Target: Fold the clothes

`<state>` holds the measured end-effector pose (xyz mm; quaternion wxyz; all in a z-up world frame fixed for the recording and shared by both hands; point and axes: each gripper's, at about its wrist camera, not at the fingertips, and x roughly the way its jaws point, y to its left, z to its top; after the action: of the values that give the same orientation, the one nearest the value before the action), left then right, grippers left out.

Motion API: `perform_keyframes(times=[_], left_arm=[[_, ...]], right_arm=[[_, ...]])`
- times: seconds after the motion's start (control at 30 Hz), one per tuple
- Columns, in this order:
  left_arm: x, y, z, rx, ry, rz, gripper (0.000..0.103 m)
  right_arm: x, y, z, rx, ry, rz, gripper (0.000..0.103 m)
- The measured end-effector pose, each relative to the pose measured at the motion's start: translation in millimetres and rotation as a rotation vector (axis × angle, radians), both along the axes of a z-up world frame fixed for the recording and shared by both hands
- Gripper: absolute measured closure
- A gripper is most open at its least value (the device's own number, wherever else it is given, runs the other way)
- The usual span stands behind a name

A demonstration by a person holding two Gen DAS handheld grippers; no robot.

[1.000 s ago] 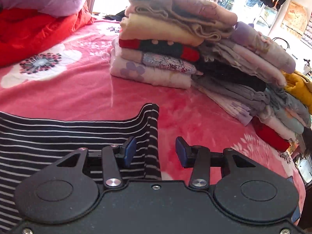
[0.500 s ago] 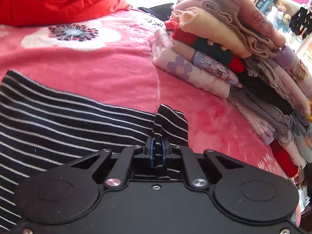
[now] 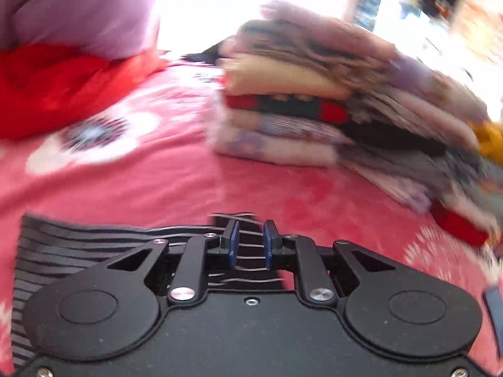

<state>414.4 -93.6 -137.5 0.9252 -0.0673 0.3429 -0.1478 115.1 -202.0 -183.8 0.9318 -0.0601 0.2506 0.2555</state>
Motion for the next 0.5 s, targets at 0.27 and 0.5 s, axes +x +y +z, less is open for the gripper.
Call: perform_keyframes(times=[0.27,0.5], left_arm=[[12,9,-19,0.018,0.051,0.040,0.084],[-80,8,17,0.052,-0.021,-0.162,0.084]], right_arm=[[4,0,-6,-0.011,0.032,0.006,0.058],[1,-4,-2,-0.001,0.014,0.005,0.059]])
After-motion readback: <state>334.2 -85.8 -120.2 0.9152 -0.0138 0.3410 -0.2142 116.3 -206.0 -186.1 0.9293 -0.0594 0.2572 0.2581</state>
